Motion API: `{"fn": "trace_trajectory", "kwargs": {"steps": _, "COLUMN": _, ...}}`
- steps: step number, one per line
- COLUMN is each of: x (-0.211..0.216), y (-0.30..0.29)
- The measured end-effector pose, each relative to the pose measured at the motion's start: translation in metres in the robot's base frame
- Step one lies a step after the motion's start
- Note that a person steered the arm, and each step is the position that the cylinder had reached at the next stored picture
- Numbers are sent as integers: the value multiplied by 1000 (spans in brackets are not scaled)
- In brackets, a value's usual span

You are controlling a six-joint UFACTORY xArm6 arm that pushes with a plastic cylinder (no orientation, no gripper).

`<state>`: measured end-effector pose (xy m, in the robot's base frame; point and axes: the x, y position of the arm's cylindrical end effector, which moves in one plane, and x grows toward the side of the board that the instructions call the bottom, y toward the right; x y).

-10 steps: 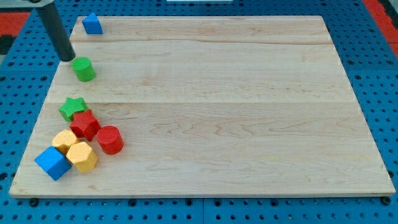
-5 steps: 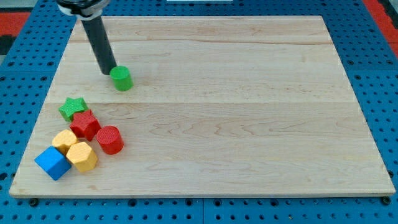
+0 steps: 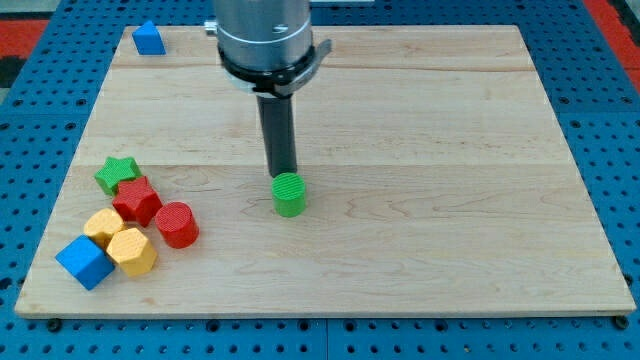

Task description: Move the green circle to the right of the green star

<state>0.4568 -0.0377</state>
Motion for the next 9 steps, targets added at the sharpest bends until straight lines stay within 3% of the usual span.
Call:
{"fn": "trace_trajectory", "kwargs": {"steps": 1, "x": 3, "y": 48}}
{"fn": "trace_trajectory", "kwargs": {"steps": 3, "x": 61, "y": -7}}
{"fn": "trace_trajectory", "kwargs": {"steps": 5, "x": 59, "y": -58}}
{"fn": "trace_trajectory", "kwargs": {"steps": 7, "x": 37, "y": -21}}
{"fn": "trace_trajectory", "kwargs": {"steps": 9, "x": 37, "y": -113}}
